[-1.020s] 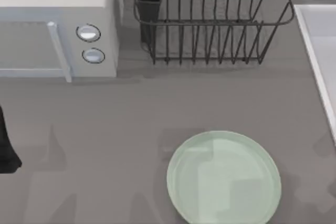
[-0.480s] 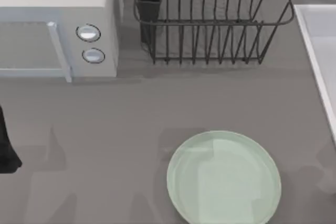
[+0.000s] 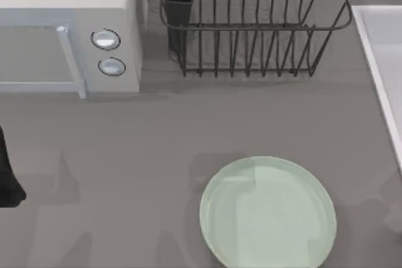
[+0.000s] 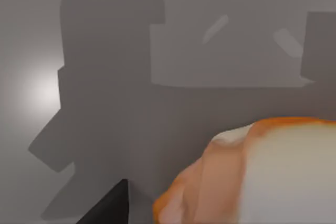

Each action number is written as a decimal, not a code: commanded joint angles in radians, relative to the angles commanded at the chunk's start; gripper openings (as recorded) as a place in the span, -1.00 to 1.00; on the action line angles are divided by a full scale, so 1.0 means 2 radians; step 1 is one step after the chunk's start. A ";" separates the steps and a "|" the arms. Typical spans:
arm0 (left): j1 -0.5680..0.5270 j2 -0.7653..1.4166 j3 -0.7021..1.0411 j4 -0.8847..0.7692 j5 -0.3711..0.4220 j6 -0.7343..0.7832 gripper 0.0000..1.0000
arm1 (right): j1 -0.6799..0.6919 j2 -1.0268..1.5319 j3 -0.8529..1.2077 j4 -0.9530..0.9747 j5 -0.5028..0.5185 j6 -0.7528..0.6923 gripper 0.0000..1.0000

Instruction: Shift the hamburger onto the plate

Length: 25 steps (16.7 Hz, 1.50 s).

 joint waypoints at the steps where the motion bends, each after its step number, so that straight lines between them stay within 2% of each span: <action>1: 0.000 0.000 0.000 0.000 0.000 0.000 1.00 | 0.000 0.000 0.000 0.000 0.000 0.000 0.85; 13: 0.000 0.000 0.000 0.000 0.000 0.000 1.00 | 0.000 0.000 0.000 0.000 0.000 0.000 -0.96; 21: 0.000 0.000 0.000 0.000 0.000 0.000 1.00 | 0.000 0.000 0.000 0.000 0.000 0.000 -1.00; 22: 0.000 0.000 0.000 0.000 0.000 0.000 1.00 | -0.002 -0.037 0.024 -0.056 -0.005 0.004 -1.00; 25: 0.000 0.000 0.000 0.000 0.000 0.000 1.00 | -0.003 -0.042 0.041 -0.076 -0.006 0.003 -1.00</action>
